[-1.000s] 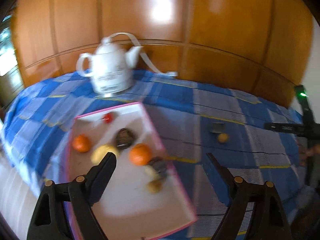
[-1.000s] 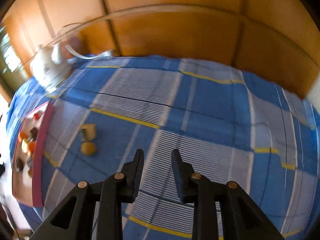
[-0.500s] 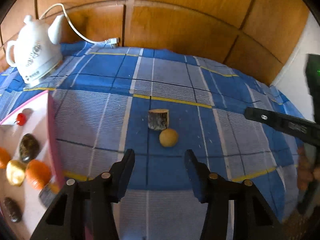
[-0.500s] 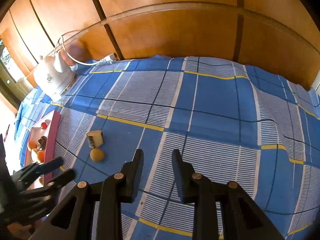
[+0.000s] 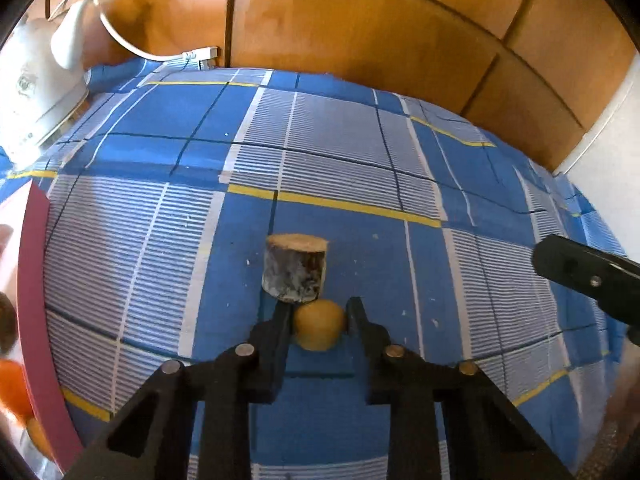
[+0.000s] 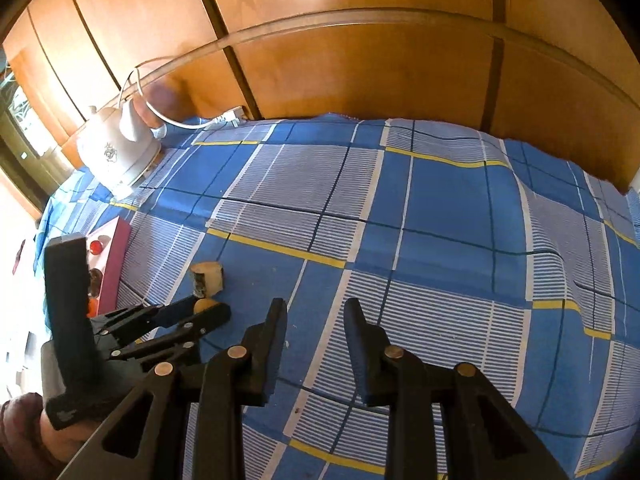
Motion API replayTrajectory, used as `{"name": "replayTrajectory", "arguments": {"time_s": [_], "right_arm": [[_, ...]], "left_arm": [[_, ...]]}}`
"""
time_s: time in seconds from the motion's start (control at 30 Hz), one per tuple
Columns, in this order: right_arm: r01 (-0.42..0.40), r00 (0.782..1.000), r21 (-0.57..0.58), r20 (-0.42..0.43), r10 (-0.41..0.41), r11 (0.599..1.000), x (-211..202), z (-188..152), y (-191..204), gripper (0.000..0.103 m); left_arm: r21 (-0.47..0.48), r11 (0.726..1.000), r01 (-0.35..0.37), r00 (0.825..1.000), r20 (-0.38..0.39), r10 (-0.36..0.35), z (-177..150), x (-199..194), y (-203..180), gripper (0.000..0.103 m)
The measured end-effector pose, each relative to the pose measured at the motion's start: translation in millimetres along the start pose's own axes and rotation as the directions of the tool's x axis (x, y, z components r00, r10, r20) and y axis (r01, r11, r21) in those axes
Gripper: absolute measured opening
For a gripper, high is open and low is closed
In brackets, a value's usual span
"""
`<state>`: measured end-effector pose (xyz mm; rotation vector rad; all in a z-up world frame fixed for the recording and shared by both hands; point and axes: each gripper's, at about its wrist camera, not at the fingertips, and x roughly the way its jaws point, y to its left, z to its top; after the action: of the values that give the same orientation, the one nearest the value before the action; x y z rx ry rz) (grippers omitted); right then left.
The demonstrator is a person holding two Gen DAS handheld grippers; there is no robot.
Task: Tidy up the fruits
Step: 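Grasp the small yellow fruit with left tool while right tool grasps the cylinder block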
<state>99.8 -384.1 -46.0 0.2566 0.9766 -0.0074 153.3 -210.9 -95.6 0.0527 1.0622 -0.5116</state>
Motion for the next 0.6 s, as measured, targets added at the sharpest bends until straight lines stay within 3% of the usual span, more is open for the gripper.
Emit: {"name": "replayTrajectory", "arguments": {"time_s": [0.4, 0.6], "right_arm": [[0.005, 1.000, -0.020, -0.030, -0.005, 1.000, 7.3, -6.0, 1.1, 0.030], [-0.065, 0.995, -0.068, -0.077, 0.060, 0.996, 17.6, -15.9, 16.8, 0.030]], "left_arm": [[0.162, 0.987, -0.024, 0.998, 0.068, 0.013, -91.2, -51.2, -7.2, 0.028], [0.201, 0.978, -0.049, 0.994, 0.102, 0.029, -101.1, -49.9, -10.3, 0.029]]}}
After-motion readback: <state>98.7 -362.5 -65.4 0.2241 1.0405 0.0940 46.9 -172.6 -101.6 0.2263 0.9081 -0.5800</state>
